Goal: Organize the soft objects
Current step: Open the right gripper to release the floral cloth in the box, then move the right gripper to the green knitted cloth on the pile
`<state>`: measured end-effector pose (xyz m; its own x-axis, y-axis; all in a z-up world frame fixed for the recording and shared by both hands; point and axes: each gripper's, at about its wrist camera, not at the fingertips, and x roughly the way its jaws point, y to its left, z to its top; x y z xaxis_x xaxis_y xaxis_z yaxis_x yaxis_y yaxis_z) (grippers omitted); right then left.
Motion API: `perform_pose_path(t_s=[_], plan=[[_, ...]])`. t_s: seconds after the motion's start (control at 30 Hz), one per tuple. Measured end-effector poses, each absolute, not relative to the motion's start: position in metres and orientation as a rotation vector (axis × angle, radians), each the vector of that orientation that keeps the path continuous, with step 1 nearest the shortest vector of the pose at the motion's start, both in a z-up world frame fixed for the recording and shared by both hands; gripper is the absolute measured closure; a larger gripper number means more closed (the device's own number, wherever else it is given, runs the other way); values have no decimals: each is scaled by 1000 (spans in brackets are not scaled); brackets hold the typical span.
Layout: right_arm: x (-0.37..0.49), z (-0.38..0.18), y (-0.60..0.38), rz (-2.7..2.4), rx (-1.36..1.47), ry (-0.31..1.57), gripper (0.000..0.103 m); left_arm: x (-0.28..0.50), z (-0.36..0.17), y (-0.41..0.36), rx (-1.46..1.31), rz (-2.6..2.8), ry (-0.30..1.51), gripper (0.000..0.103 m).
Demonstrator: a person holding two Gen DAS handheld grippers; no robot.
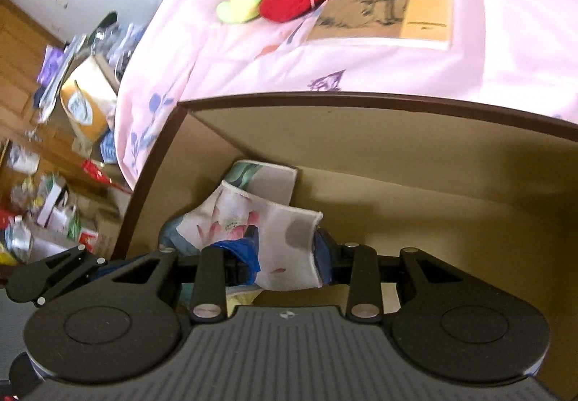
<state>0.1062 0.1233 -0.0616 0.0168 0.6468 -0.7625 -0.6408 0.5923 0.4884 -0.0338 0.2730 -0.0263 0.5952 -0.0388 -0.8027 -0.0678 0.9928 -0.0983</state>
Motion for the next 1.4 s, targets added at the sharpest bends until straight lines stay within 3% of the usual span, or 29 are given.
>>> perform_pose_path(t_s=[0.53,1.1,1.4], plan=[[68,-31,64,1017,225,1060,85,-64,17,233,-188,91,861,50],[17,-16,-95,915,251,777,85,-72,17,106,-214,34,865,44],[18,-34,-181,748,256,720,87,-57,10,32,-177,-125,890,44]])
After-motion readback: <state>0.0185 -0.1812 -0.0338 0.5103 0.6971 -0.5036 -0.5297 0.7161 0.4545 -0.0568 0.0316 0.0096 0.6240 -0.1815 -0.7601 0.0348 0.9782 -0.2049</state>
